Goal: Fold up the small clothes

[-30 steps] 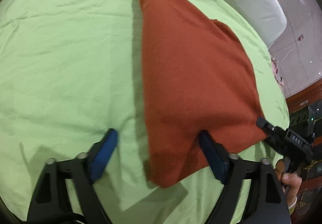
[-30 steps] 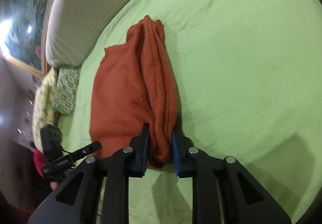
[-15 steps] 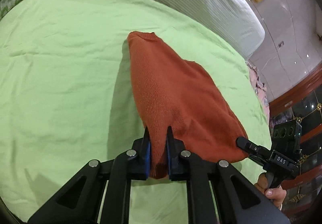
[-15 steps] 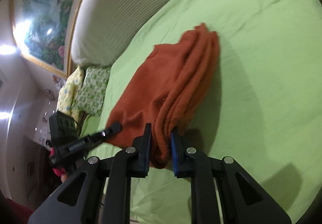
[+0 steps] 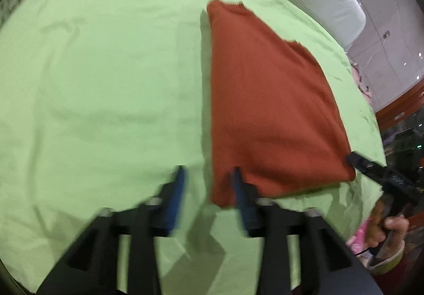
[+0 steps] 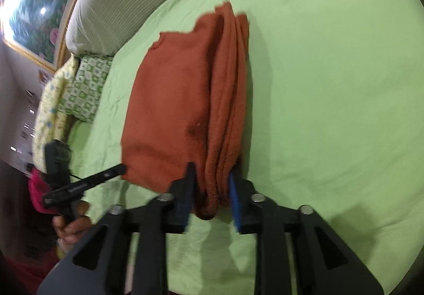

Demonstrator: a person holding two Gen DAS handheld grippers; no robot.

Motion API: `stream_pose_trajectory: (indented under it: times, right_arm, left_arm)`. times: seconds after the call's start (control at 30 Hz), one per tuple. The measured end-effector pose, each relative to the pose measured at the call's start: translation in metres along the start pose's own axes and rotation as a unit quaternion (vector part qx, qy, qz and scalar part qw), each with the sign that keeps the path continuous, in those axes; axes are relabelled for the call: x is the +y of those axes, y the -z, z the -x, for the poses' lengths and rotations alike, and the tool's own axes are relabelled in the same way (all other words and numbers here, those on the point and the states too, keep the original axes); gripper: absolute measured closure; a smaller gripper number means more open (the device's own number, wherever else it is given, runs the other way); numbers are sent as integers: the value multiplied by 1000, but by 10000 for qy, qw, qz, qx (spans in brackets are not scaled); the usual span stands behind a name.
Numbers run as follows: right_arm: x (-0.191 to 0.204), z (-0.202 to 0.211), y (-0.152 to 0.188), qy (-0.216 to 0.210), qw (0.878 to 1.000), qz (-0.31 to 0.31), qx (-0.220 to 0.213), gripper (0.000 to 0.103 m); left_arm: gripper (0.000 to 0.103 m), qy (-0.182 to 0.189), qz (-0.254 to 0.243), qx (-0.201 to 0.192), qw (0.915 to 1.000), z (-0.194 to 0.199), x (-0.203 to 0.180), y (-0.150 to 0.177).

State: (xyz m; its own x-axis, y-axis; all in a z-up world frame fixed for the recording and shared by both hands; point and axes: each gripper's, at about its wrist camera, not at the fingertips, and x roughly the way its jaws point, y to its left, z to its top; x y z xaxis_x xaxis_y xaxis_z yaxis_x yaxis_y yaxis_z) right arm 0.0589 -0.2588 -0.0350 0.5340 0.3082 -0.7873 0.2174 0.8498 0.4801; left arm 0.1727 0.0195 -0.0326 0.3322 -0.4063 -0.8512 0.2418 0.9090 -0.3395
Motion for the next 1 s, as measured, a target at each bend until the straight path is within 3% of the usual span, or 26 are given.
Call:
stream_pose_trajectory:
  times: [0.03, 0.07, 0.1, 0.2, 0.37, 0.57, 0.73, 0.77, 0.83, 0.87, 0.9, 1.0]
  right_arm:
    - [4, 7, -6, 139, 9997, 80, -161, 51]
    - [7, 15, -13, 149, 9991, 104, -376, 32]
    - [8, 19, -19, 110, 9984, 85, -548, 23]
    - [12, 16, -44, 20, 9965, 127, -827, 23]
    - [9, -23, -81, 46, 9980, 22, -623, 23]
    - [4, -50, -90, 60, 9992, 11, -405, 23]
    - [1, -68, -90, 49, 9996, 104, -272, 23]
    - [1, -69, -89, 50, 9995, 140, -279, 23]
    - [0, -70, -90, 54, 9994, 205, -290, 32]
    - [0, -71, -89, 105, 9994, 216, -265, 50]
    - [-3, -72, -89, 152, 9995, 191, -207, 60]
    - [-6, -71, -88, -47, 9996, 131, -240, 70]
  left_arm:
    - [42, 19, -22, -108, 9999, 5, -2, -7]
    - [33, 81, -40, -185, 9998, 7, -4, -13]
    - [30, 122, -25, -199, 9997, 6, -6, -20]
    - [28, 215, 11, -129, 9997, -6, -8, -49]
    - [28, 186, -8, 115, 9998, -45, -19, -83]
    - [27, 74, 136, 359, 9992, -85, -24, -108]
    - [30, -152, 111, 219, 9996, -97, -34, -113]
    - [40, -199, 20, 183, 9996, -98, -38, -113]
    - [47, -287, -117, 120, 9994, -100, -45, -113]
    - [51, -336, -208, 62, 9992, -99, -49, -112]
    - [58, -344, -279, 31, 9990, -98, -51, -112]
    - [71, -417, -379, -104, 9984, -91, -56, -110]
